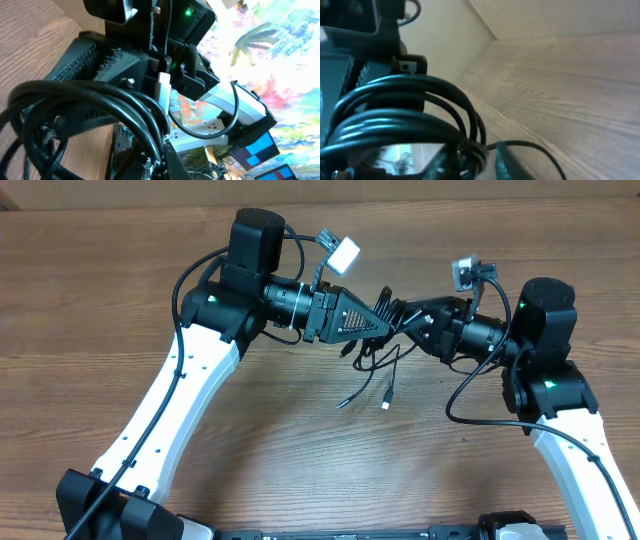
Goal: Untangle cables
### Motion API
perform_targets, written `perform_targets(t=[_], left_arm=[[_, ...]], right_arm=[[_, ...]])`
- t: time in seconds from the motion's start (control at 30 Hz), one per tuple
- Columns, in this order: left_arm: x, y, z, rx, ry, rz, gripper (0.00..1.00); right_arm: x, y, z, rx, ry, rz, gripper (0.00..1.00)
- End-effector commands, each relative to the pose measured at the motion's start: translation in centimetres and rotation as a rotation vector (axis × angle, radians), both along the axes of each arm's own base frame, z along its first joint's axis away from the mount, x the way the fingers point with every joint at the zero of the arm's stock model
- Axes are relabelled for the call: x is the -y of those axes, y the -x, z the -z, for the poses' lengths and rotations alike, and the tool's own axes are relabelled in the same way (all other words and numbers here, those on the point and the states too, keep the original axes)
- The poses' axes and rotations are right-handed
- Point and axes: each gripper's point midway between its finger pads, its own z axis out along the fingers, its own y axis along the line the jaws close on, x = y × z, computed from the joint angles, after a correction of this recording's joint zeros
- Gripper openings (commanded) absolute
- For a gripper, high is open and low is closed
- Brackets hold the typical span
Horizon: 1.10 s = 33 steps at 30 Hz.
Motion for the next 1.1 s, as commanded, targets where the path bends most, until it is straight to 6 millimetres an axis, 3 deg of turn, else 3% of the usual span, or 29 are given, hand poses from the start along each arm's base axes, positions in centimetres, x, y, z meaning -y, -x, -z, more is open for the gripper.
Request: perform_targets(t=[0.0,0.1,0.13,0.17,0.33,0.5,0.53,0.57,0.6,0.77,0.93,1.07], left_arm=[[-0.3,1.2,-1.5,0.014,0.036,0.042,0.04],[-0.3,1.2,-1.5,0.012,0.038,0.046,0.04],[-0.3,1.2,-1.5,0.013,0.039,0.046,0.04],[-0.3,1.3,-1.6,0.012,0.042,0.051,0.04],[-0.4,1.4,-1.7,0.007,0.046,0.058,0.04],[-0.5,1.8,-2.0,0.006,0.062,0.083,0.04],[-0.5,1.8,-2.0,0.007,0.063,0.083,0.04],[-0.5,1.8,-2.0,0.008,0.063,0.083,0.04],[-0.5,1.8,-2.0,0.007,0.063,0.083,0.04],[-0.3,2.0,-2.1,-0.014,0.059,0.091,0.04],[0.6,2.6,-2.5,0.011,0.068,0.119,0.04],[0.8,1.4,-1.9,0.028,0.036,0.051,0.04]], right_arm=[[0.2,-0.4,-0.6,0.021,0.006,0.026,0.04],[0.2,-0.4,-0.6,0.022,0.006,0.027,0.04],[0.1,-0.3,-0.7,0.023,0.003,0.018,0.17],[0.0,0.0,-0.8,0.027,-0.004,0.000,0.40],[-0.2,0.1,-1.3,0.050,-0.010,-0.014,0.22],[-0.2,0.1,-1.4,0.055,-0.012,-0.019,0.17],[-0.3,0.3,-1.4,0.056,-0.015,-0.029,0.18],[-0.5,0.5,-1.5,0.058,-0.020,-0.044,0.30],[-0.5,0.6,-1.6,0.058,-0.021,-0.049,0.33],[-0.8,1.0,-1.8,0.069,-0.030,-0.077,0.32],[-1.2,1.2,-2.0,0.077,-0.031,-0.090,0.06],[-0.7,0.3,-1.2,0.047,-0.010,-0.030,0.04]])
